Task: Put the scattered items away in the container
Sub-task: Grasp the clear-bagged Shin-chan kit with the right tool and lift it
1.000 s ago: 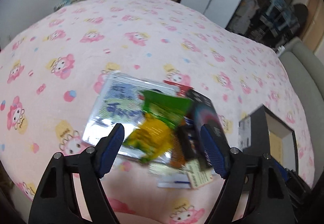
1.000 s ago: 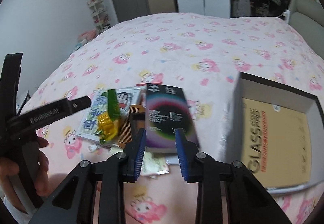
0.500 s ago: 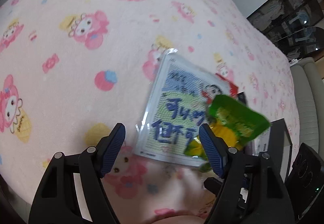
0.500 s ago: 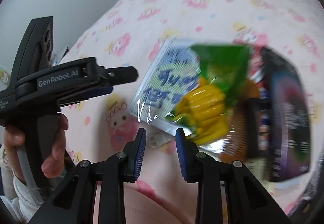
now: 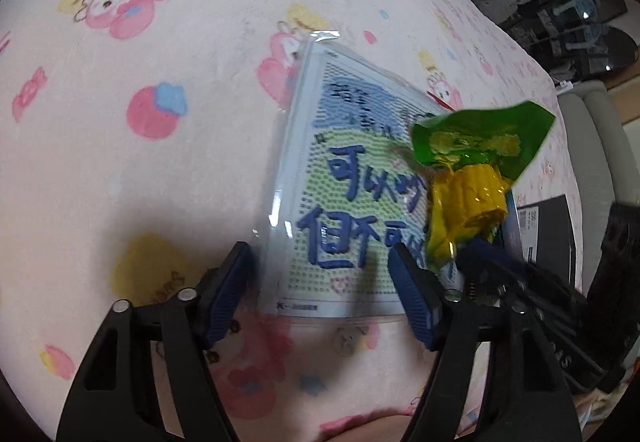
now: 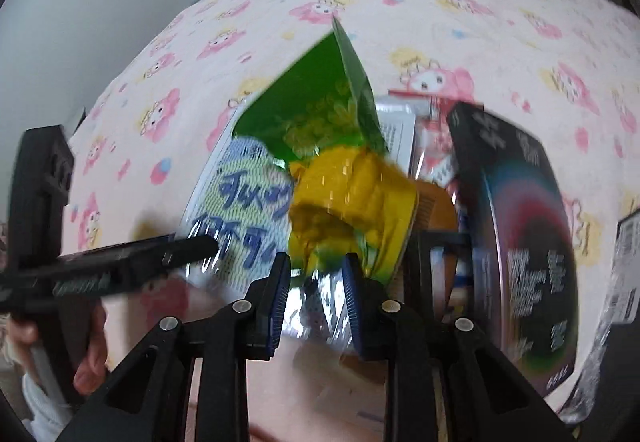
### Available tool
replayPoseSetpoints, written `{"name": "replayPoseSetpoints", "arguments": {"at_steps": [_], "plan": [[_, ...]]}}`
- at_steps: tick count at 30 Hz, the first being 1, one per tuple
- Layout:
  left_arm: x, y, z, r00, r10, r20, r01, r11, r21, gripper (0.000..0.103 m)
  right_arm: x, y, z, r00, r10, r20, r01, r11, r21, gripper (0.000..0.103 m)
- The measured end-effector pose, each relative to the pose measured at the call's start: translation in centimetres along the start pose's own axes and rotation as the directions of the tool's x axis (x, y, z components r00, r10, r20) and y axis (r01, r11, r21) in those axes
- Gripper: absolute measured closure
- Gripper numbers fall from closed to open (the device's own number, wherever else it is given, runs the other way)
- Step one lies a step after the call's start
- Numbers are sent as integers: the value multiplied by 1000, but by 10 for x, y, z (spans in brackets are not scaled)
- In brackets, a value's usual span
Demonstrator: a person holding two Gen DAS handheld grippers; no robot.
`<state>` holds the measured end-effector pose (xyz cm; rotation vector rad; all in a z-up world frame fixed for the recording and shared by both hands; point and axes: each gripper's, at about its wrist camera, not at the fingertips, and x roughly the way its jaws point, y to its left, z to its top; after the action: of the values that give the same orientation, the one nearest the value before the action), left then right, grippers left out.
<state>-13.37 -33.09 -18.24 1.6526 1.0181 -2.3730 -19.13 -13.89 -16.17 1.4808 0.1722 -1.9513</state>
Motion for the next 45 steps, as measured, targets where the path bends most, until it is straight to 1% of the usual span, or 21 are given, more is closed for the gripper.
{"name": "replayPoseSetpoints", "arguments": {"at_steps": [1, 2, 5, 7, 9, 14, 17, 18, 19, 20, 21, 22, 24, 26, 27, 28, 33, 36, 39, 43, 45], "plan": [[1, 3, 2, 1000, 1, 6, 0, 1000, -17, 44, 0, -1, 0, 1000, -9, 3, 9, 1000, 5, 80], [2, 3, 4, 1000, 4, 9, -3, 1000, -20, 44, 0, -3, 0, 1000, -19, 6, 19, 1000, 10, 79], [8, -5, 9, 999, 31, 18, -31, 999, 24, 44, -1, -7, 1, 999, -47, 14, 46, 999, 26, 79], [11, -7, 9, 999, 30, 19, -31, 999, 34, 37, -2, -9, 1, 998, -65, 19, 65, 997, 37, 78], [12, -6, 10, 1000, 22, 18, -22, 999, 33, 34, 0, -13, 4, 998, -58, 31, 56, 996, 75, 78], [16, 1, 13, 1000, 19, 17, -19, 999, 31, 31, 6, -15, 8, 997, -58, 48, 52, 991, 124, 78], [13, -3, 13, 999, 45, 20, -46, 998, 52, 32, 4, -13, 10, 993, -115, 41, 109, 985, 136, 77], [13, -5, 12, 998, 55, 18, -56, 997, 62, 32, 5, -13, 8, 992, -126, 25, 122, 985, 125, 76], [12, -6, 11, 998, 66, 15, -67, 995, 73, 32, 6, -13, 4, 991, -135, 9, 134, 985, 111, 70], [13, -7, 9, 997, 73, 11, -73, 994, 81, 31, 7, -13, 1, 989, -145, -8, 145, 985, 98, 61], [17, -7, 7, 997, 76, 7, -76, 993, 88, 30, 8, -13, -2, 988, -155, -24, 157, 984, 84, 56], [19, -6, 5, 997, 72, 4, -72, 993, 89, 27, 10, -12, -3, 988, -151, -18, 152, 986, 76, 51], [21, -2, 2, 999, 54, 3, -54, 996, 77, 25, 13, -11, -2, 991, -135, 1, 134, 988, 74, 49], [21, -1, 5, 999, 39, 11, -40, 997, 66, 27, 17, -14, 6, 994, -108, 24, 106, 990, 91, 49], [21, -1, 6, 999, 32, 15, -33, 998, 62, 33, 19, -16, 12, 995, -92, 34, 88, 991, 100, 49], [20, -2, 8, 999, 32, 18, -33, 997, 65, 34, 22, -18, 18, 996, -75, 45, 70, 992, 108, 48], [3, -8, 8, 1000, 25, -8, -24, 994, 109, 41, 16, -19, 32, 998, -41, 49, 35, 991, 128, 53], [-15, -14, -2, 1000, -4, -14, 5, 991, 135, 42, 6, -20, 34, 998, 3, 59, -12, 989, 151, 54], [-29, -16, -14, 1000, -6, -19, 10, 983, 181, 42, 7, -16, 27, 998, 28, 58, -37, 985, 167, 54], [-8, -5, -17, 998, 18, -68, -5, 982, 188, 42, 21, -13, 19, 998, 35, 44, -43, 978, 202, 54], [6, 10, -16, 997, 17, -71, -4, 985, 173, 38, 28, -7, 27, 998, 14, 64, -25, 985, 170, 52]]}}
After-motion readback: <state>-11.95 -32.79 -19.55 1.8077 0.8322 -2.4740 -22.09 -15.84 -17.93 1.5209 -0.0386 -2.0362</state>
